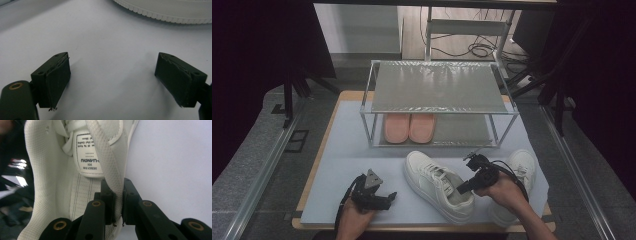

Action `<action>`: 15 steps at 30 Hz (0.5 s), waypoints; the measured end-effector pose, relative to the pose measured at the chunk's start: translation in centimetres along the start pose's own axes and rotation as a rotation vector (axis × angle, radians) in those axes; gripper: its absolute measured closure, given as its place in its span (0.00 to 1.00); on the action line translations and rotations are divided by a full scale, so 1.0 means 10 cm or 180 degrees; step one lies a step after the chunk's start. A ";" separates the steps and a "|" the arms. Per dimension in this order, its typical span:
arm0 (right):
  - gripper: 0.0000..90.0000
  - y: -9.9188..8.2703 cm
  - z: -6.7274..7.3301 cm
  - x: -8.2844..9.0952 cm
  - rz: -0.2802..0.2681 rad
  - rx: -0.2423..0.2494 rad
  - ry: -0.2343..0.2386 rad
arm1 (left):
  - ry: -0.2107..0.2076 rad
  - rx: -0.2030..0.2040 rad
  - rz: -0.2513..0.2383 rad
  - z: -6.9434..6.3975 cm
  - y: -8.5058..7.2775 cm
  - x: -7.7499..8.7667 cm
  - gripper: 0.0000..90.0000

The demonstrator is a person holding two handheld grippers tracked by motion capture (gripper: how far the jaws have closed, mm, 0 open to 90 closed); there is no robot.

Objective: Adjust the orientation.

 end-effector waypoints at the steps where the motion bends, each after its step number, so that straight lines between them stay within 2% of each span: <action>1: 0.92 0.00 -0.01 0.00 -0.0002 -0.0020 0.0046 | 0.0000 0.0001 -0.0001 0.00 0.00 0.00 0.15; 6: 0.92 -0.01 -0.06 0.04 -0.0082 -0.0164 0.0300 | -0.0001 0.0002 0.0000 0.00 0.00 0.00 0.15; 10: 0.92 -0.02 -0.09 0.07 -0.0161 -0.0210 0.0489 | 0.0000 0.0002 -0.0001 0.00 0.00 0.00 0.15; 15: 0.93 -0.03 -0.07 0.13 -0.0259 -0.0221 0.0652 | -0.0001 0.0003 0.0000 0.00 0.00 0.00 0.15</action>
Point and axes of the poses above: each handheld gripper's, and its own axes: x roughly backward along the jaws, y roughly out of its top, z roughly to its left, the point moved 4 cm from there along -x, roughly forward along the jaws, and after that the axes turned 1 degree about -y, right-handed, at the moved point
